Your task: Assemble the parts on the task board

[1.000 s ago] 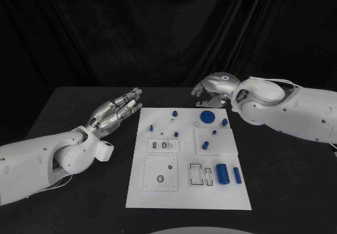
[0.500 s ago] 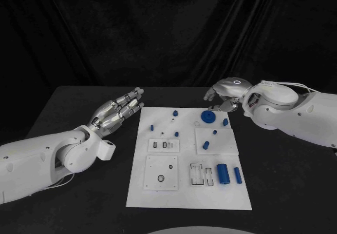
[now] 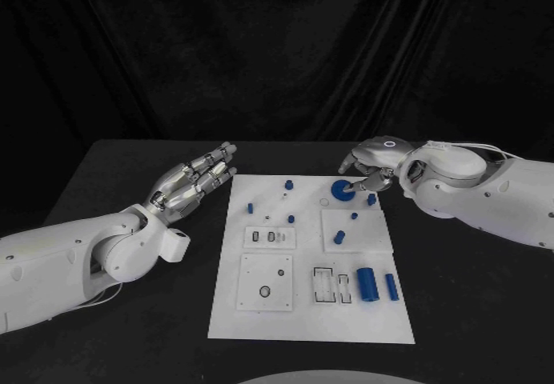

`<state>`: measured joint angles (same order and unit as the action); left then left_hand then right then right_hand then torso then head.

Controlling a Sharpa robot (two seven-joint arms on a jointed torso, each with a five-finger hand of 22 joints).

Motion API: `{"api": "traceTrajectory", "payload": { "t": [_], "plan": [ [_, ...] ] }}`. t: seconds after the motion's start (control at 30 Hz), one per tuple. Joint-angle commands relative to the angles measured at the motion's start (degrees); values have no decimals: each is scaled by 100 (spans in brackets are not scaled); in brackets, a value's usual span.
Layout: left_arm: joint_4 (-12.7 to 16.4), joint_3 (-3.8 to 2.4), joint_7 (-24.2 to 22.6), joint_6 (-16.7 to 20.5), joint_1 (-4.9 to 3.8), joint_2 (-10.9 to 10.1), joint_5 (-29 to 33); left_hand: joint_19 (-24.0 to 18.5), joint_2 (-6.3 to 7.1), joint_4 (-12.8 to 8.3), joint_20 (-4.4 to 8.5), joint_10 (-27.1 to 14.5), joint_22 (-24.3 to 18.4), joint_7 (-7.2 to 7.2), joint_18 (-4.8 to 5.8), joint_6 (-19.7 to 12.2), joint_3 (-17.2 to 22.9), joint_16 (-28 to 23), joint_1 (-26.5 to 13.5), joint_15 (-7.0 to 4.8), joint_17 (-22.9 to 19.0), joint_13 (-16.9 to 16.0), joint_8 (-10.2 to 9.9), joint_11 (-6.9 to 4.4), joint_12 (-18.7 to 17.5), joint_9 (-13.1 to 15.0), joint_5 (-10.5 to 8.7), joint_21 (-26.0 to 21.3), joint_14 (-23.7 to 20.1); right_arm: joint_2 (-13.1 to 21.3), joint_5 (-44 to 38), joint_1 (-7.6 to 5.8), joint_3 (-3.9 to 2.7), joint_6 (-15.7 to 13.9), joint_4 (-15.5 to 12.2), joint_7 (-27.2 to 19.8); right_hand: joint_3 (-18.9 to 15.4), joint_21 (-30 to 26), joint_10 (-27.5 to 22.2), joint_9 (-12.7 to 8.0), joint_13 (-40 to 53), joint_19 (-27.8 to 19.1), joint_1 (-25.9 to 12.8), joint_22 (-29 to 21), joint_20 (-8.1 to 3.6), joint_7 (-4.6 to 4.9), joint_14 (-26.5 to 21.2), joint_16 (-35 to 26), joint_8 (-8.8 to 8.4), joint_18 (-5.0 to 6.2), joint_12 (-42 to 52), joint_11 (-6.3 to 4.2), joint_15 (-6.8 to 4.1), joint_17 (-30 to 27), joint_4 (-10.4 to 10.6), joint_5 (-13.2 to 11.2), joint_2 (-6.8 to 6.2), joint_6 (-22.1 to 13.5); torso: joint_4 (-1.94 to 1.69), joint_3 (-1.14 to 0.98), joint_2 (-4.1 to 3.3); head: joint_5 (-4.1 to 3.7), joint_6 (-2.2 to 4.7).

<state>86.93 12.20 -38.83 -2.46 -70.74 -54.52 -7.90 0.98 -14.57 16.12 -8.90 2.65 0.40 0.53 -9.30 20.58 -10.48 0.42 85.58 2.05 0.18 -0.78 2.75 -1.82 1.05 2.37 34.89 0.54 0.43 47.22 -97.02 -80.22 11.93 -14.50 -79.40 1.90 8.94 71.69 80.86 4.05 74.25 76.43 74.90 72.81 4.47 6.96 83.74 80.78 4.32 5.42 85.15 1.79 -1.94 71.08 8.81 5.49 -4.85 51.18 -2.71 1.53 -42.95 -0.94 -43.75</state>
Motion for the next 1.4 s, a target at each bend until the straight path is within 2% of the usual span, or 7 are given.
{"api": "traceTrajectory", "payload": {
  "t": [0.03, 0.07, 0.17, 0.43, 1.17, 1.3, 1.4],
  "plan": [
    [-4, -4, -194, -87, 3, 11, -23, -10, -1, -6, -45, 0, 6, 23, -103, -11, 28, -17, 38, 45, -1, 7, 19, 41, -9, 2, 21, 21, -8, -8, -123, 17, -5, 28, 15, 131, -44, 172, 711, 13, 1389, 136, -91, 196, -8, 8, 287, 412, -13, -56, 402, 1, 5, 786, 79, -30, -26, 44, -3, 8, -2, -4, 0],
    [-7, -4, -193, -89, 4, 13, -23, -10, -1, -6, -45, 0, 6, 23, -103, -11, 28, -17, 38, 45, -1, 7, 19, 41, -9, 2, 21, 21, -8, -12, -125, 19, -5, 45, 20, 136, -61, 343, 914, 15, 1575, 254, -104, 373, -7, 8, 476, 718, -15, -99, 485, 18, 21, 1424, 114, -17, -31, 52, -4, 8, -3, -7, 0],
    [-14, -4, -190, -92, 4, 20, -23, -9, -2, -7, -49, -3, 7, 24, -103, -21, 34, -17, 42, 50, -1, 7, 17, 41, -10, 1, 24, 22, -8, -23, -127, 24, -5, 77, 31, 151, -67, 465, 914, 14, 1575, 335, -110, 507, 7, 17, 615, 909, -21, -133, 485, 10, 18, 1861, 153, 8, -34, 47, 0, 4, 0, -11, -6],
    [-25, -4, -184, -104, 5, 33, -23, -8, -2, -8, -51, -5, 7, 24, -103, -22, 37, -17, 44, 52, -1, 8, 17, 42, -11, 1, 25, 23, -8, -79, -131, 49, -5, 190, 125, 202, -32, 809, 914, 8, 1575, 585, -37, 839, 12, 19, 626, 922, -36, -225, 485, 12, 24, 1892, 131, 233, -18, 9, -1, 4, 2, -11, -5],
    [-42, -4, -168, -146, 7, 49, -23, -6, -3, -11, -57, -11, 8, 25, -103, -40, 44, -18, 51, 58, -1, 9, 14, 43, -12, -1, 27, 24, -9, -297, -132, 224, -5, 392, 466, 195, 20, 756, 914, 32, 1575, 538, 32, 827, 38, 62, 626, 922, 1, -209, 485, 60, 62, 1892, 34, 620, 12, 72, 0, 5, 3, 10, -40],
    [-42, -4, -165, -153, 7, 48, -23, -5, -3, -13, -61, -12, 8, 26, -103, -42, 49, -17, 55, 62, -1, 9, 14, 44, -13, -1, 28, 25, -8, -335, -132, 254, -5, 381, 537, 147, 81, 733, 914, 85, 1575, 520, 87, 826, 67, 66, 626, 922, 77, -204, 485, 97, 93, 1892, -40, 1019, 27, 240, -2, 6, 1, 14, -42],
    [-43, -4, -158, -161, 8, 46, -23, -5, -3, -13, -61, -12, 8, 26, -103, -42, 49, -17, 55, 62, -1, 9, 14, 44, -13, -1, 28, 25, -8, -354, -132, 271, -5, 384, 572, 105, 239, 716, 914, 158, 1575, 509, 183, 835, 77, 45, 626, 922, 136, -199, 485, 93, 93, 1892, -162, 1731, -14, 407, 0, 5, 0, 23, -46]
  ]
}}
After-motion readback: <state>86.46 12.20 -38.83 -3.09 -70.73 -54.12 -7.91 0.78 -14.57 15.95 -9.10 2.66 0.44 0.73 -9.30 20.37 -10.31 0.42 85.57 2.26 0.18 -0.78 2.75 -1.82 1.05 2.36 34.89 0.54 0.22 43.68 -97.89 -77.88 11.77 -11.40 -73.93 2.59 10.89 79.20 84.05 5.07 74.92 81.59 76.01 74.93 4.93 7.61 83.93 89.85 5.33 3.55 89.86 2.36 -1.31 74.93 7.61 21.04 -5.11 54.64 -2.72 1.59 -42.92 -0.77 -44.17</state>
